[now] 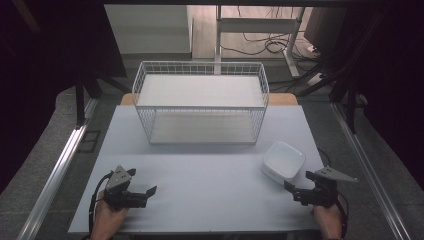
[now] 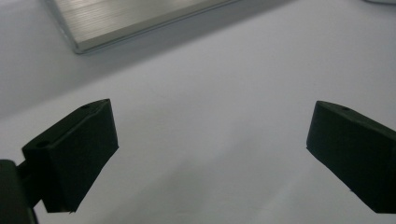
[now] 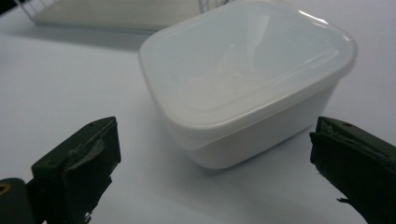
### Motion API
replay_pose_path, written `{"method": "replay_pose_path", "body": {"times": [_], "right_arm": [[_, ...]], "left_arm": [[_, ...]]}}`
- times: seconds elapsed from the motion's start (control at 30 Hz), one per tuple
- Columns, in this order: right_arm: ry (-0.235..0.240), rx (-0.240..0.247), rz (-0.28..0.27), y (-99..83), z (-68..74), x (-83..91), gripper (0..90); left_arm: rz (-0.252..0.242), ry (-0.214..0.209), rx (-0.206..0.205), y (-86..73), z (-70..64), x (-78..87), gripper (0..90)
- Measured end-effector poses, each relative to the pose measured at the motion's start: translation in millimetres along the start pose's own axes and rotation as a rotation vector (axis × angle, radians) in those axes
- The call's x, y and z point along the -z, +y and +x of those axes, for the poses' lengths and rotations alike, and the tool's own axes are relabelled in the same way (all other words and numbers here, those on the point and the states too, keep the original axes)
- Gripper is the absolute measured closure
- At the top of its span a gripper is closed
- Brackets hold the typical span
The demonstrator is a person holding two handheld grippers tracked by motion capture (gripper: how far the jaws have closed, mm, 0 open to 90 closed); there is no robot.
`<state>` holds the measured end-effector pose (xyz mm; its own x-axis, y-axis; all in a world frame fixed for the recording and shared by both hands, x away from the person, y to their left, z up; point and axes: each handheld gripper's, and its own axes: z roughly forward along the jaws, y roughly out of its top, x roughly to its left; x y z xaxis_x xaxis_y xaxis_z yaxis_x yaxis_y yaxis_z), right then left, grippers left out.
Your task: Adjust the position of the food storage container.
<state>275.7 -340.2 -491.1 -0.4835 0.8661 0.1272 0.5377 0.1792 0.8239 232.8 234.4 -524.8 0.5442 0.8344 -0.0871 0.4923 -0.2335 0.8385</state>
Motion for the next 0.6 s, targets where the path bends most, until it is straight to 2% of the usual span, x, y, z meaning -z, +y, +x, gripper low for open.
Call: {"method": "replay_pose_path", "body": {"times": [0.13, 0.17, 0.2, 0.3, 0.43, 0.57, 0.6], "right_arm": [[-0.115, 0.114, -0.013, 0.6, 7.0, -6.2, 0.5], [-0.128, 0.131, -0.018, 0.2, 7.5, -7.7, 0.4], [-0.115, 0.153, -0.006, 0.7, 8.3, -9.3, 0.0], [-0.126, 0.16, -0.021, 1.8, 9.6, -9.0, 0.0], [-0.122, 0.165, -0.007, 2.1, 10.4, -8.4, 0.0], [-0.134, 0.166, 0.007, 3.1, 12.1, -8.4, 0.0], [-0.12, 0.169, 0.004, 4.1, 13.8, -7.2, 0.0]], "left_arm": [[-0.004, -0.029, 0.001, -1.8, 2.2, -2.7, 1.8], [-0.005, -0.035, -0.002, -1.9, 1.8, -3.9, 1.3], [-0.005, -0.039, -0.004, -1.8, 1.5, -4.8, 0.8], [-0.003, -0.058, 0.004, -0.4, 0.5, -6.4, 0.9], [0.013, -0.07, 0.001, -0.2, -1.3, -7.7, 1.1], [0.006, -0.075, 0.006, 0.2, -1.0, -7.2, 1.4], [0.005, -0.077, 0.011, 0.4, -0.8, -6.9, 1.6]]}}
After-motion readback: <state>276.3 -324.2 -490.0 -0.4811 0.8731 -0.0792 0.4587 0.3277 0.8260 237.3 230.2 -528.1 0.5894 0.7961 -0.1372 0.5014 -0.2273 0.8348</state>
